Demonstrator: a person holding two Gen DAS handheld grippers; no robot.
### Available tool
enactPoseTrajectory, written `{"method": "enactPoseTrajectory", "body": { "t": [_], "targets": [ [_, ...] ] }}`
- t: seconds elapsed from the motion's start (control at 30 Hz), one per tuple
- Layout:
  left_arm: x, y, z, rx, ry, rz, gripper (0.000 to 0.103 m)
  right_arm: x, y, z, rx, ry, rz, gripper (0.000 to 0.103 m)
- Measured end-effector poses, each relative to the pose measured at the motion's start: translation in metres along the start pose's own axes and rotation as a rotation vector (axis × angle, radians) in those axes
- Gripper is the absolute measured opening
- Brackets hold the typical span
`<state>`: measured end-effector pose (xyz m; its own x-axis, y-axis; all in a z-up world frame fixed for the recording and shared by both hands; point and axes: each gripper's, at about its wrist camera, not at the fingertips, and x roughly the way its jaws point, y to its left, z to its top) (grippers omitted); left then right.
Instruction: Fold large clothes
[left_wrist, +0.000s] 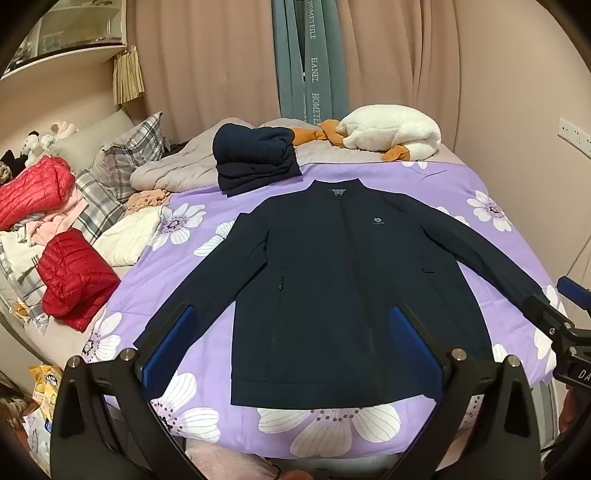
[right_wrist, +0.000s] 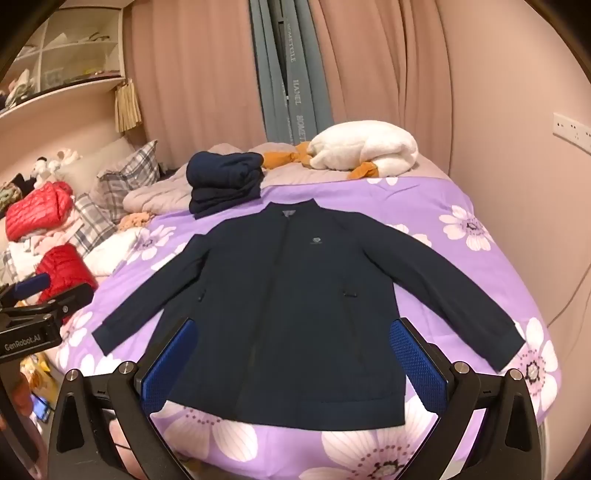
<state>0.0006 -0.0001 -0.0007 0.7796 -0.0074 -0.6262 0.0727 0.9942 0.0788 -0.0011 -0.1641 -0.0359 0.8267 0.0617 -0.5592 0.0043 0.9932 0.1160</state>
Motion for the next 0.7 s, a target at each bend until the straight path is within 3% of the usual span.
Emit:
{"method": "enactPoseTrajectory", "body": {
  "t": [0.7],
  "targets": [
    [0.0034,0.0032,-0.0073,-0.003,-0.014,0.013,0.103,0.0027,0.0026,0.0031,-0.004,0.001,0.010,0.103]
  ]
}}
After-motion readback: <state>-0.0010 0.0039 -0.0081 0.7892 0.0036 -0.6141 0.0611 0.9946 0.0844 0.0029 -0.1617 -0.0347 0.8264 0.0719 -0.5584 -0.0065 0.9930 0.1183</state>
